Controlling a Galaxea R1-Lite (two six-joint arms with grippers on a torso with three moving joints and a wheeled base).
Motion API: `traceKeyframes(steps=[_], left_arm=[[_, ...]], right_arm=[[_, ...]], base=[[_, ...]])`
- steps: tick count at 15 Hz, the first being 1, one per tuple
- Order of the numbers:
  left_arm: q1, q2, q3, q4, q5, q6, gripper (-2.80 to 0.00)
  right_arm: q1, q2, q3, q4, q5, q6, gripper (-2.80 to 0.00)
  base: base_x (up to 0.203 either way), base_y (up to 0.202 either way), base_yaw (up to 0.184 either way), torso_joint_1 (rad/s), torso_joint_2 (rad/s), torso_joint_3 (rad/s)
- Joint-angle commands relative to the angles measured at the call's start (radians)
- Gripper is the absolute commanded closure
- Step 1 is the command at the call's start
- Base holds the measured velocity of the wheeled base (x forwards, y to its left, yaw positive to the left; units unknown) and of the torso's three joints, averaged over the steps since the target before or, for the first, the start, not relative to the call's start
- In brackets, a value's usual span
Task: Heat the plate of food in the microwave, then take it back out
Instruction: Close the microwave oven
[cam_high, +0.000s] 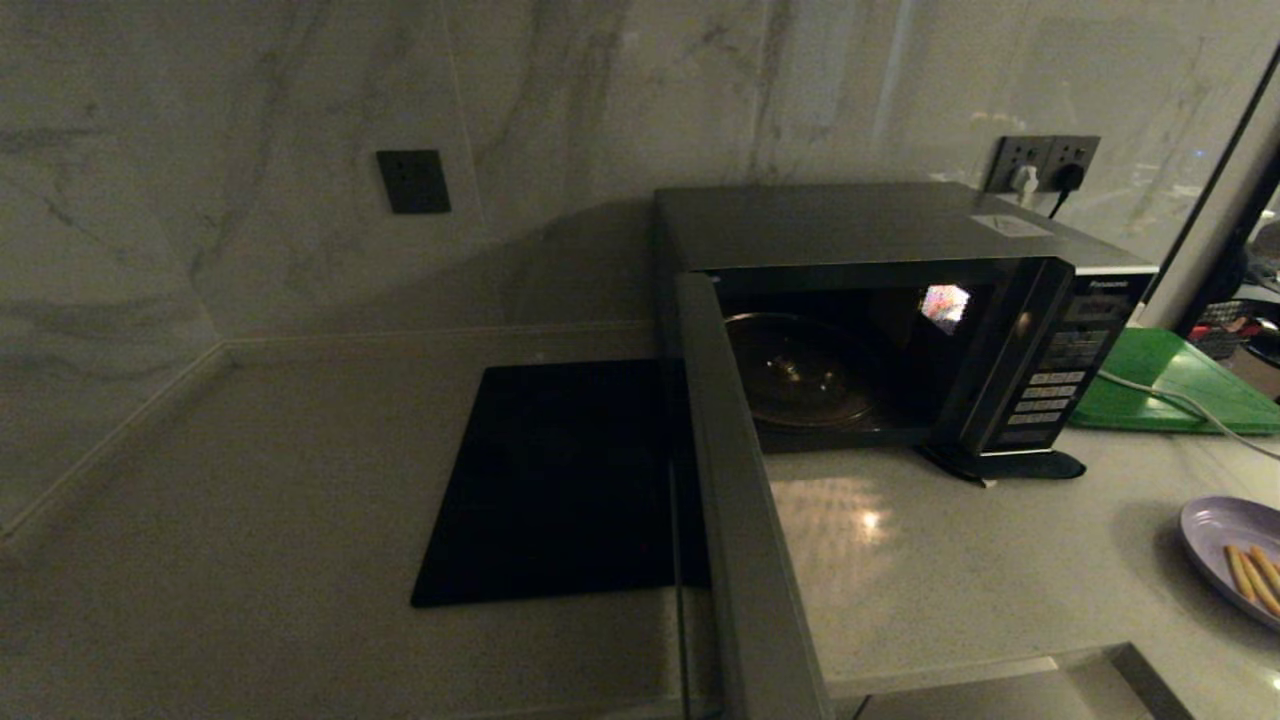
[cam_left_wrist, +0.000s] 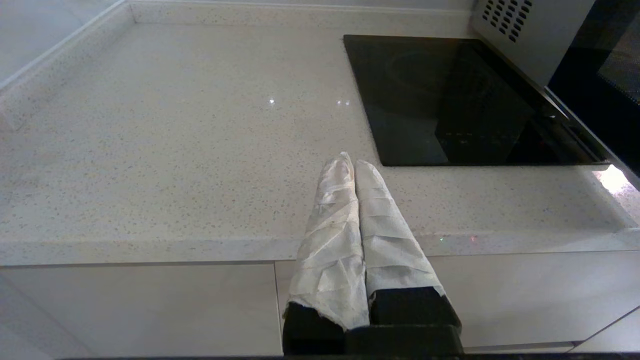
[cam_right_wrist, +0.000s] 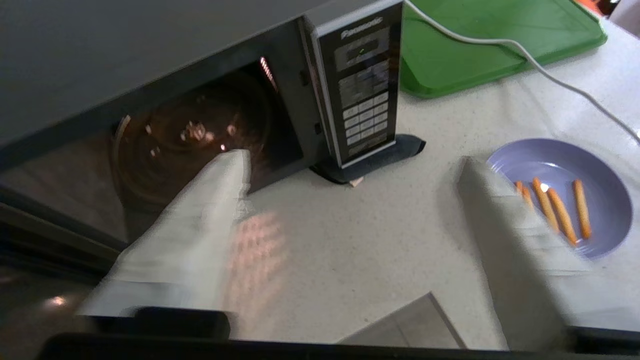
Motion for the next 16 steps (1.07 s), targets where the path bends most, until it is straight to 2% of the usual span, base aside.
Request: traceKeyframes(steps=[1,3,5,8,10,13,16], left_arm=[[0.000,0.000,0.000,0.000,0.001,-0.001,0.00],[0.000,0.000,0.000,0.000,0.000,-0.001,0.00],[0.000,0.000,0.000,0.000,0.001,-0.001,0.00],[0.000,0.000,0.000,0.000,0.000,-0.001,0.00],[0.000,0.000,0.000,0.000,0.000,-0.001,0.00],[0.000,0.000,0.000,0.000,0.001,-0.001,0.00],[0.000,0.000,0.000,0.000,0.002,-0.001,0.00]], right_arm=[[0.058,0.050,-0.031,0.007,-0.025,0.007,0.00],[0.096,0.077,-0.062,0.007,-0.024,0.007,0.00],[0.168,0.105,-0.129,0.037,-0.008,0.008,0.00],[0.303,0.149,-0.296,0.206,0.128,0.013,0.00],[0.381,0.228,-0.405,0.263,0.175,0.020,0.00],[0.516,0.367,-0.550,0.295,0.189,0.043,0.00],[0.680,0.440,-0.606,0.299,0.190,0.082,0.00]], base=[[0.000,0.000,0.000,0.000,0.00,0.000],[0.000,0.000,0.000,0.000,0.00,0.000],[0.000,0.000,0.000,0.000,0.00,0.000],[0.000,0.000,0.000,0.000,0.00,0.000],[0.000,0.000,0.000,0.000,0.00,0.000],[0.000,0.000,0.000,0.000,0.00,0.000],[0.000,0.000,0.000,0.000,0.00,0.000]])
